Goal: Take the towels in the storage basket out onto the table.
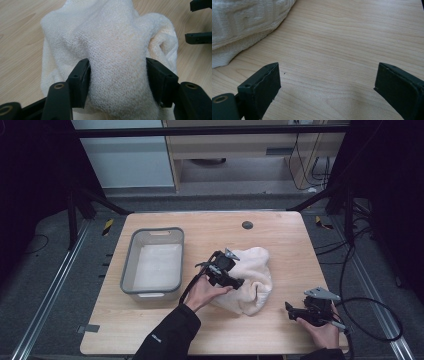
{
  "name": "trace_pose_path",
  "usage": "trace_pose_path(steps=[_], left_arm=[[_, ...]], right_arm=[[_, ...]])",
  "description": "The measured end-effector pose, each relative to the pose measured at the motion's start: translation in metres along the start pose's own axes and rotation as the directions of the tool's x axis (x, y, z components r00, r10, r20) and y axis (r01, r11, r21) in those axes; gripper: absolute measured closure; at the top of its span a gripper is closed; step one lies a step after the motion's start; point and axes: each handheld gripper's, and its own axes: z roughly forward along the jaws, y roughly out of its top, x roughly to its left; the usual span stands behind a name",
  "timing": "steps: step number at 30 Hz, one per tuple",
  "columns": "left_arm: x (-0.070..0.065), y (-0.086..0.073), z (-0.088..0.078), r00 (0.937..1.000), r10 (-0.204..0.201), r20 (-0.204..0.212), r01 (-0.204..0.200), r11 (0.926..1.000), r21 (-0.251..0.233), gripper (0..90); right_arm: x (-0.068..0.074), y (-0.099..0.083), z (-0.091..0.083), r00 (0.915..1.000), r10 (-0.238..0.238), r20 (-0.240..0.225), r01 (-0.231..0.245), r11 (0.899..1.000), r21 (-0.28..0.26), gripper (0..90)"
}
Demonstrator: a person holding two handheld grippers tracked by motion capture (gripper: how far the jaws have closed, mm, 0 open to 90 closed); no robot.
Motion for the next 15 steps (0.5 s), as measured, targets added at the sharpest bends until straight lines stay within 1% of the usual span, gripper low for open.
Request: trace_pose_path(steps=[6, 9, 15], left_arm=[[-0.0011, -0.0054, 0.0067, 0.9999, 0.009, -0.004, -0.009, 0.9999, 0.007, 34.0], [-0.0024, -0.0074, 0.009, 0.9996, 0.024, -0.014, -0.024, 0.9997, 0.007, 31.7], [-0.0045, -0.0101, 0.01, 0.9988, 0.042, -0.025, -0.042, 0.9991, 0.003, 23.5]], right_arm=[[-0.0002, -0.0002, 0.0003, 1.0, -0.006, 0.003, 0.006, 1.0, -0.001, 6.1], [0.0, -0.0001, 0.0001, 1.0, -0.001, 0.002, 0.001, 1.0, 0.0, 6.1], [0.0, -0.0003, 0.0003, 1.0, -0.004, 0.003, 0.004, 1.0, -0.003, 6.0]])
